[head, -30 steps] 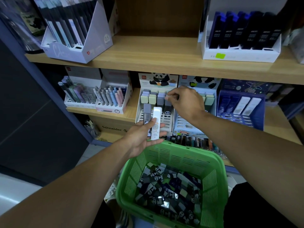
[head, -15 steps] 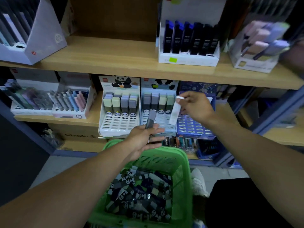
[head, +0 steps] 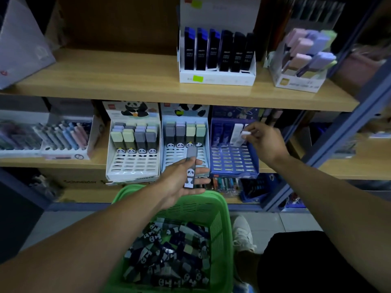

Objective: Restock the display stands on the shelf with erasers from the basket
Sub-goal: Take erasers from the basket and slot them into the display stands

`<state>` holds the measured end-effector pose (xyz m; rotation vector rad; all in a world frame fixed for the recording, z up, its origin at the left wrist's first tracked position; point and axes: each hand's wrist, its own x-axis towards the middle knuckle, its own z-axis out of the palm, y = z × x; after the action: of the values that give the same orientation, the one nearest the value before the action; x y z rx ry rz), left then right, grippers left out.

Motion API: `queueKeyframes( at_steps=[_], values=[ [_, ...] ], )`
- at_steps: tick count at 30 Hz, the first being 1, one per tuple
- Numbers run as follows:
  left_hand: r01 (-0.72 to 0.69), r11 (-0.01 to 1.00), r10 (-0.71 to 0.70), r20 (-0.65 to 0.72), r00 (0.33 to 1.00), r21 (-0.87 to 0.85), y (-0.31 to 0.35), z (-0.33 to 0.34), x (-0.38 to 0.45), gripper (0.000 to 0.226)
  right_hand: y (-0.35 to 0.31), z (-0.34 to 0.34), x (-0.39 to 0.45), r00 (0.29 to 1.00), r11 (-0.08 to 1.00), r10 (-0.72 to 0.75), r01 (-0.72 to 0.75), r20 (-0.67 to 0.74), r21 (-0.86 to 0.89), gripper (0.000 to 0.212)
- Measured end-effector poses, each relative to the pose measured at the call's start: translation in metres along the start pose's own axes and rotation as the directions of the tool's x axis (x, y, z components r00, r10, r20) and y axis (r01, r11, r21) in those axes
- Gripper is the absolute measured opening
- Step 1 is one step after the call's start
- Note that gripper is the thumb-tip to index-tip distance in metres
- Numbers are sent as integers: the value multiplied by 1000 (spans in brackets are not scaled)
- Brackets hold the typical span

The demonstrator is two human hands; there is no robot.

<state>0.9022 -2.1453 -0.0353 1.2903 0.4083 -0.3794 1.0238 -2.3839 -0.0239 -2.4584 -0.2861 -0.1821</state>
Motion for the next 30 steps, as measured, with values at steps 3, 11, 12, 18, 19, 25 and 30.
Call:
queueKeyframes(
  at_steps=[3,11,12,18,19,25,30],
  values=[
    [7,1000,-7,4,1000,20,-1,1,1,31,-4,4,2,998,1000,-24,25,61,-10,10],
    [17,999,-17,-1,1000,49,0,-2,6,31,8,-2,15,994,999,-31,34,108,-26,12],
    [17,999,-17,-2,1000,48,0,-2,6,31,12,0,17,997,998,-26,30,79,-55,15],
    [0,999,-1,14,1000,52,0,0,7,28,18,7,32,999,962,-39,31,-26,-270,26],
    [-3,998,2,18,1000,57,0,1,7,28,18,9,34,999,956,-32,22,-27,-293,26],
    [-9,998,8,19,1000,68,-1,2,8,28,10,13,38,1000,934,2,-1,4,-358,34],
    [-20,998,18,23,1000,67,-1,2,8,28,4,18,36,998,845,5,25,55,-534,39]
  ],
)
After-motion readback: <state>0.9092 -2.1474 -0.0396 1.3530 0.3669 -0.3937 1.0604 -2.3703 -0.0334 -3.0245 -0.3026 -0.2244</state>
